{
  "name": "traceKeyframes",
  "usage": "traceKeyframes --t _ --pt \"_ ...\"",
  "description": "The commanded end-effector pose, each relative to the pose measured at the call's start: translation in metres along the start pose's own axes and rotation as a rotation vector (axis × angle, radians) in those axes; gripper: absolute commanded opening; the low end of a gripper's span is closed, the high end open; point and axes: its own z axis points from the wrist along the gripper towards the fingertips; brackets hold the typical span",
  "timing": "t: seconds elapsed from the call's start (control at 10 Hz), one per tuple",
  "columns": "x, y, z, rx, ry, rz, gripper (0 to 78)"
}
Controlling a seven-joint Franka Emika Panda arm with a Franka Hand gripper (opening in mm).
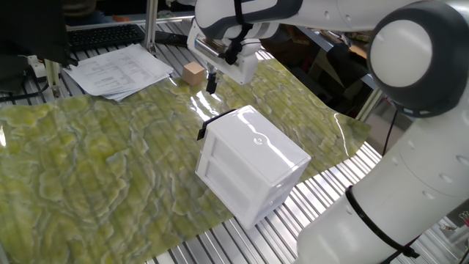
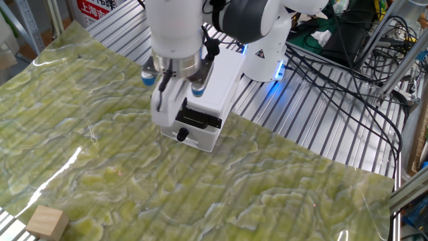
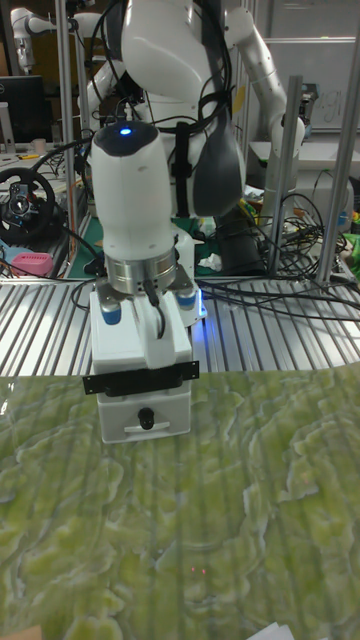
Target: Take something out of a drawer
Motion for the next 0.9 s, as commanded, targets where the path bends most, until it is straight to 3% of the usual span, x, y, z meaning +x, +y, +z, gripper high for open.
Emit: traceKeyframes --t 0.1,0.3,0.4,0.8,0.9 --pt "-0.0150 0.0094 0.0059 0.014 -0.018 0.055 0.0" --pt "-0.0162 0.0100 0.0065 0.021 -0.019 0.055 0.0" --pt "-0.0173 0.0106 0.0071 0.040 -0.022 0.055 0.0" --pt "-0.0182 0.0110 0.0078 0.061 -0.049 0.067 0.0" --pt "-0.0182 0.0110 0.0078 0.061 -0.049 0.067 77.4"
